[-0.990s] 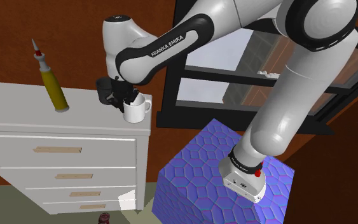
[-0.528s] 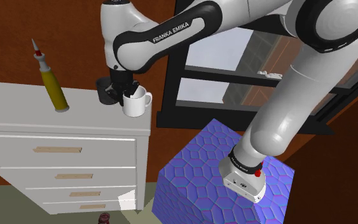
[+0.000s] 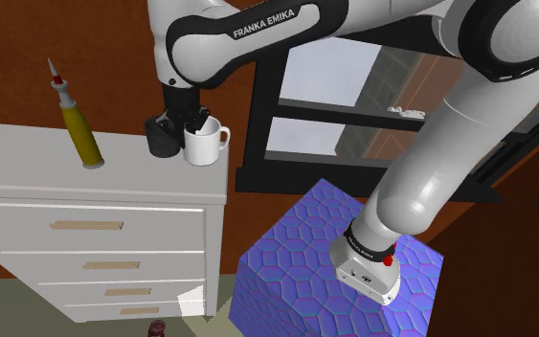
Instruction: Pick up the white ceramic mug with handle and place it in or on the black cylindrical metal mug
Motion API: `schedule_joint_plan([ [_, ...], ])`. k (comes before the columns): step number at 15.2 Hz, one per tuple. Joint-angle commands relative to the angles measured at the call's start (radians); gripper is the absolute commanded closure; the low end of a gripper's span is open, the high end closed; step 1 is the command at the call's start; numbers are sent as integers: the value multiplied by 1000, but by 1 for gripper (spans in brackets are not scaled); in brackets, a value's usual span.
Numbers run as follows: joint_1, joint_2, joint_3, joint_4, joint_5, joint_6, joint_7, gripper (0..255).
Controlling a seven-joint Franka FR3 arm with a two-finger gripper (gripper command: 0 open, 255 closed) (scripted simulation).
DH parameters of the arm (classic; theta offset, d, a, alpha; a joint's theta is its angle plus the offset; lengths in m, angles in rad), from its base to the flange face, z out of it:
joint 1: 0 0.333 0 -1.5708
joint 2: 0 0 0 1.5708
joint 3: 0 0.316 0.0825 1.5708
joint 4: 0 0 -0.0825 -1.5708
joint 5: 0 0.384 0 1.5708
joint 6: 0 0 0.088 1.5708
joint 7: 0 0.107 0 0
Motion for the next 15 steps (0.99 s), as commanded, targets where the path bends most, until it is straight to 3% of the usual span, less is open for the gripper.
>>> schedule_joint_plan([
  [1, 0, -9, 0, 22, 4, -31, -3, 255],
  [15, -2, -50, -5, 161, 21, -208, -19, 255],
])
